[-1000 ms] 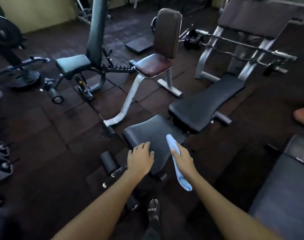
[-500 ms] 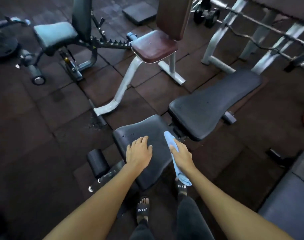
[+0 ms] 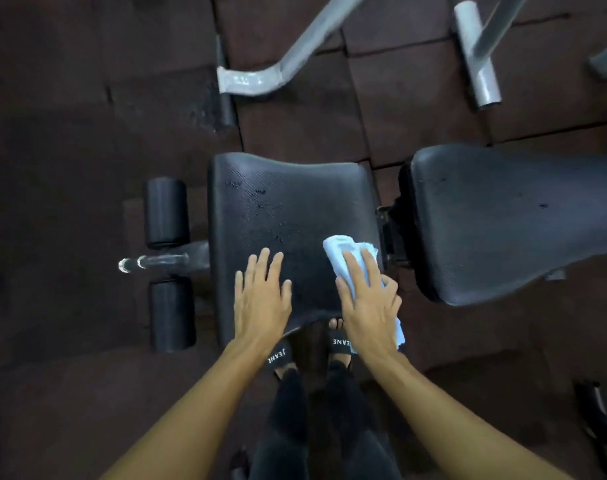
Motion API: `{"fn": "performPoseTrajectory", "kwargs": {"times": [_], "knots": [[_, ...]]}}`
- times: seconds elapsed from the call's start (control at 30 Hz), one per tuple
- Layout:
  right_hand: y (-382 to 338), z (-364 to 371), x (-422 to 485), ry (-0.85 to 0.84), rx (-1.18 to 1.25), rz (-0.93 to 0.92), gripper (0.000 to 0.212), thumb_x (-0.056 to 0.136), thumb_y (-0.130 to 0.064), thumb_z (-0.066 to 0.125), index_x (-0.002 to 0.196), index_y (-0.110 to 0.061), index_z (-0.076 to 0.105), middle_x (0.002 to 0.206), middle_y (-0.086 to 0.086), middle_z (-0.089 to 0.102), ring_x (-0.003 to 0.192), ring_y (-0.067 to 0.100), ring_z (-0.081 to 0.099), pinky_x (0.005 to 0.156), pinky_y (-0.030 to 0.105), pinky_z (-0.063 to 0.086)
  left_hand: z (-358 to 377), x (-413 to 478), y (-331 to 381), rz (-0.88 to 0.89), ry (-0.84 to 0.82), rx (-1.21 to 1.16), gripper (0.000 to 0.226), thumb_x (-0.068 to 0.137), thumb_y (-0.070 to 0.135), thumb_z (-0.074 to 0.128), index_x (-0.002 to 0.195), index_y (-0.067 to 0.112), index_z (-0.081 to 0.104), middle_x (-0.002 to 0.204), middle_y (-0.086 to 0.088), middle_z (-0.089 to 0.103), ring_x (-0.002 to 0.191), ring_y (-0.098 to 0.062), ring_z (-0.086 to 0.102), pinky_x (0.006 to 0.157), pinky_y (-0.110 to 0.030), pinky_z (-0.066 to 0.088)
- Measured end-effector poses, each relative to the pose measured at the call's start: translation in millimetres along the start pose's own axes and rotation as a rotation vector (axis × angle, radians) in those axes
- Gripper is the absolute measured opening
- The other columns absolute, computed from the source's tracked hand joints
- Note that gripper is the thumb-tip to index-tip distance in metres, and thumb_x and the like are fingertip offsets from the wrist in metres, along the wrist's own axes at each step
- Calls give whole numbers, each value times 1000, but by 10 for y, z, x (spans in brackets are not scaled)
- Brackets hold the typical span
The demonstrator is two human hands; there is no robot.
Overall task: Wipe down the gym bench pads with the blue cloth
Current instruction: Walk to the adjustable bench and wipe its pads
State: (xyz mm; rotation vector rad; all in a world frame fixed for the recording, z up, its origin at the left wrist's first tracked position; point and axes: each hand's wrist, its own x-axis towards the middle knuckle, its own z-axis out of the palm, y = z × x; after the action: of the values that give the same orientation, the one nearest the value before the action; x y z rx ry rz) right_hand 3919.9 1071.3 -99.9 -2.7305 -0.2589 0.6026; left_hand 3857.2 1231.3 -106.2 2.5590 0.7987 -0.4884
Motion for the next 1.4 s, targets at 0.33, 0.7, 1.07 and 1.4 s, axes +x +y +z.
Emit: {"fn": "performPoseTrajectory", "kwargs": {"times": [0.33, 0.7, 1.07, 1.4], "knots": [[468, 931, 482, 181, -221, -225, 52, 100, -46, 42, 151, -38, 37, 164, -1, 28, 135, 32, 40, 102, 48, 37, 779, 792, -486, 70, 247, 186, 61, 100, 51, 28, 155, 24, 23, 164, -5, 15, 151, -27, 10, 121, -54, 12], [-396, 747, 2191, 265, -186, -279, 53, 105, -45, 34, 156, -31, 32, 165, 3, 26, 149, 38, 26, 113, 47, 27, 899, 821, -535, 94, 325, 198, 59, 102, 51, 28, 156, 26, 21, 164, -5, 15, 152, -25, 9, 121, -53, 13], [415, 1012, 469, 177, -277, -421, 53, 104, -43, 39, 156, -36, 30, 165, -2, 27, 148, 30, 30, 110, 46, 36, 909, 807, -554, 88, 389, 67, 53, 103, 29, 31, 155, 15, 25, 163, 0, 18, 152, -18, 9, 123, -48, 11], [-738, 991, 1921, 266, -173, -263, 54, 105, -43, 34, 156, -29, 32, 165, 6, 25, 149, 42, 23, 113, 49, 28, 922, 822, -563, 90, 396, 62, 53, 104, 30, 30, 154, 15, 26, 163, 1, 18, 152, -18, 10, 122, -49, 16]]}}
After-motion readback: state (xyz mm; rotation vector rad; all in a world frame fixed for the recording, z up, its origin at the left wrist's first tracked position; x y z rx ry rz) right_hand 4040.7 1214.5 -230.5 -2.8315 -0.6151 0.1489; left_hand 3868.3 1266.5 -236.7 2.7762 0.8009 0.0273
